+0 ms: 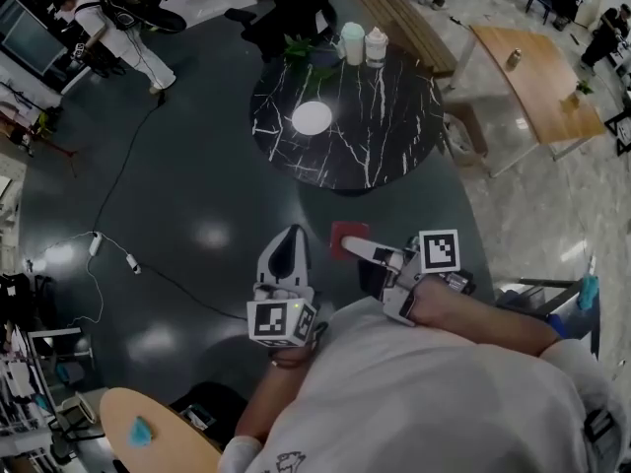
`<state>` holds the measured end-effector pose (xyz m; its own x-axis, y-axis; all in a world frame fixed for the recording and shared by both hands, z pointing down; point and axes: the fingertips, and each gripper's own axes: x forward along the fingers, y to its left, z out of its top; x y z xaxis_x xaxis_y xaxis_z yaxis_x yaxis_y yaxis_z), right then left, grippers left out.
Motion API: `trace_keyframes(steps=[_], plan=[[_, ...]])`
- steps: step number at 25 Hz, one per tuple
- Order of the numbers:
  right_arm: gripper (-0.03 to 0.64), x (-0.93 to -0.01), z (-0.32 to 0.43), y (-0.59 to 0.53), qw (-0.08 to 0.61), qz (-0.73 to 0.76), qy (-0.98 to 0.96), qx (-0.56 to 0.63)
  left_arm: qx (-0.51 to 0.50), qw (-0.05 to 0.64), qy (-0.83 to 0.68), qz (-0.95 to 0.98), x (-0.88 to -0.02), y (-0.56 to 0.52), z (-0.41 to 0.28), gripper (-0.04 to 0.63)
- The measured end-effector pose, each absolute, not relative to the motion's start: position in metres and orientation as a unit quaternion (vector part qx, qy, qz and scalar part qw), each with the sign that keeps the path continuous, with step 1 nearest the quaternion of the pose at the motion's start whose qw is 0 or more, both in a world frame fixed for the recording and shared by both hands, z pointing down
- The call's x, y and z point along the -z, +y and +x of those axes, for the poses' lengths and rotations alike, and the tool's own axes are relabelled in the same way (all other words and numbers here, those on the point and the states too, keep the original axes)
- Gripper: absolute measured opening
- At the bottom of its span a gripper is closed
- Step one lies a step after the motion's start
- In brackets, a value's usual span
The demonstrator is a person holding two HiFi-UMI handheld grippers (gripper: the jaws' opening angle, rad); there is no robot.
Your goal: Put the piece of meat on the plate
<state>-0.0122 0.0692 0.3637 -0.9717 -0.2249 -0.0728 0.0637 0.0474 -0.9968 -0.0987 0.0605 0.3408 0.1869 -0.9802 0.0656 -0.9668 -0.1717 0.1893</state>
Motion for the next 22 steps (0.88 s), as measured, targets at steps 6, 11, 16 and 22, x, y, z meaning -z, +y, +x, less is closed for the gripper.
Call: trace_keyframes(steps=[6, 11, 16, 22], plan=[[0.091, -0.363, 0.008, 0.021, 0.088, -0.038, 0.720, 0.687, 0.037, 0.091, -0.655, 0.749, -0.337, 0.017, -0.078, 0.006], [0.091, -0.364, 0.026, -0.009, 0.079, -0.024, 0.723, 0.686, 0.037, 0.088, -0.663, 0.743, -0.338, -0.009, -0.056, 0.006], [0.091, -0.368, 0.043, -0.028, 0.077, -0.022, 0.721, 0.689, 0.032, 0.088, -0.664, 0.742, -0.342, -0.027, -0.040, 0.006], [0.091, -0.364, 0.057, -0.046, 0.090, -0.029, 0.719, 0.688, 0.027, 0.084, -0.655, 0.750, -0.338, -0.047, -0.025, 0.006]])
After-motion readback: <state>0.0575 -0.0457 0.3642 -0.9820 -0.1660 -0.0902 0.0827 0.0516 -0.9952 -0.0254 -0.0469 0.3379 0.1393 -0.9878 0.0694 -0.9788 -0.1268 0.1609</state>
